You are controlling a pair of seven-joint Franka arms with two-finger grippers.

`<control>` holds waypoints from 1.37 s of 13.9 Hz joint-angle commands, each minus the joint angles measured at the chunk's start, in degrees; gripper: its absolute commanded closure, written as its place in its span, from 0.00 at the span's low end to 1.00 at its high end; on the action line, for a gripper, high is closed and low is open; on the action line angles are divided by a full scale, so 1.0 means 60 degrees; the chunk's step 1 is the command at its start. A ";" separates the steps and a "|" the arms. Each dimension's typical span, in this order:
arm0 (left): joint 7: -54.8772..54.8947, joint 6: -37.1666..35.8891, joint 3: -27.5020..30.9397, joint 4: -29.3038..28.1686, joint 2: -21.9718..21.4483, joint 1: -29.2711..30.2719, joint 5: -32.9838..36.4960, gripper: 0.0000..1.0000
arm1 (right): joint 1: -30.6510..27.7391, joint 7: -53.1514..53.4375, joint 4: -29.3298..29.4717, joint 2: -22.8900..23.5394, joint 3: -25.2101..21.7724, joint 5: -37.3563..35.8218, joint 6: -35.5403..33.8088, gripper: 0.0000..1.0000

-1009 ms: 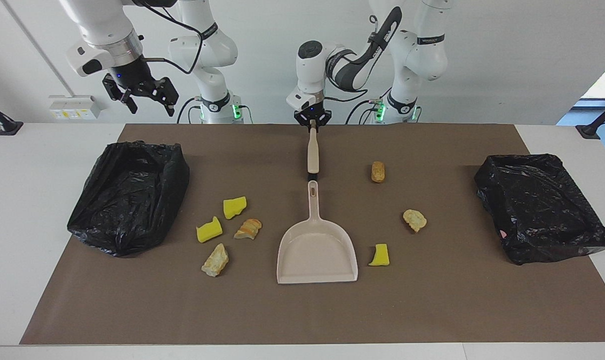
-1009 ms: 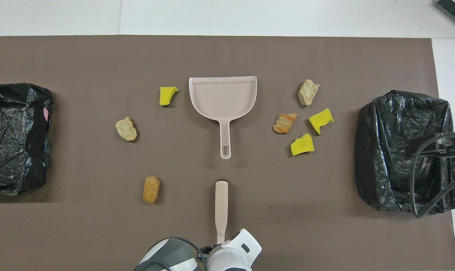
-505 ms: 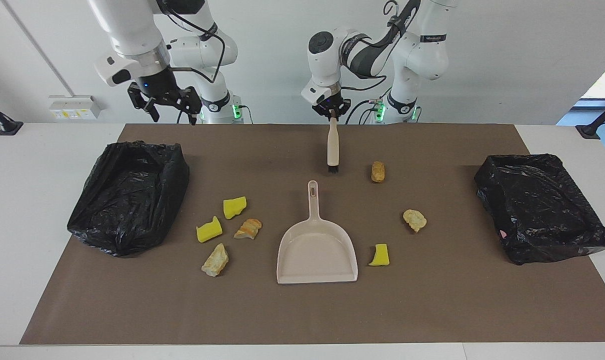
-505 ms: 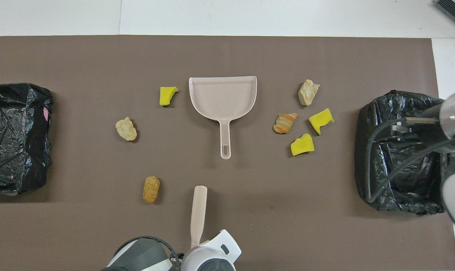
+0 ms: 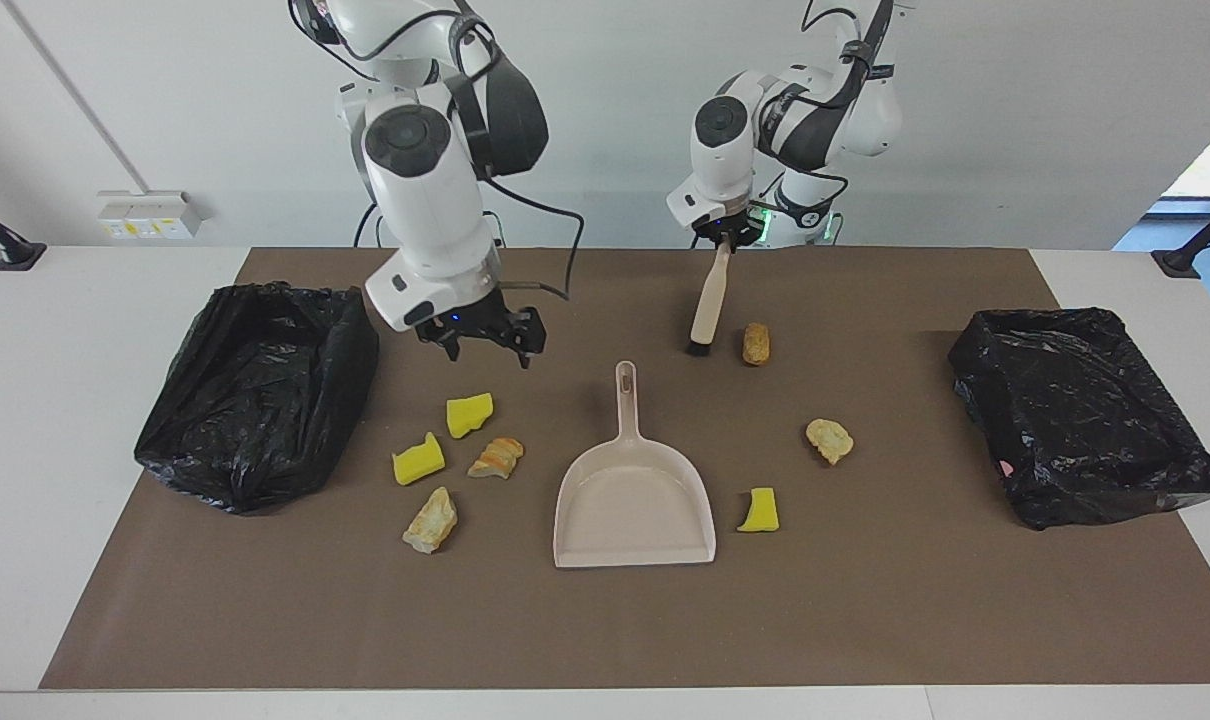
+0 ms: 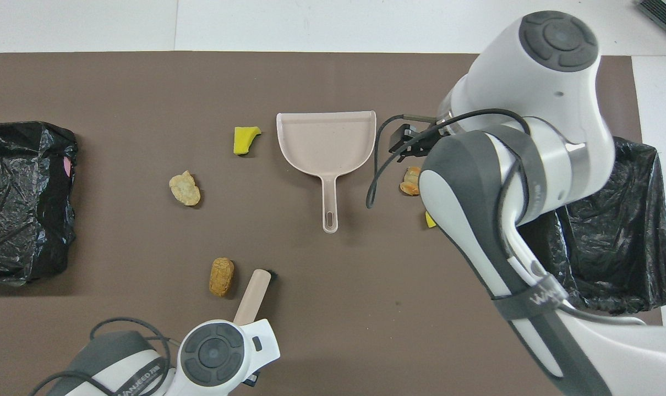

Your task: Sweep and dump trash in bin

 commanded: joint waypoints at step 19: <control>0.6029 -0.0036 -0.0068 0.4501 0.3133 0.4800 0.0021 1.00 | 0.1939 0.1062 -0.1092 0.1451 0.0078 0.0114 0.2394 1.00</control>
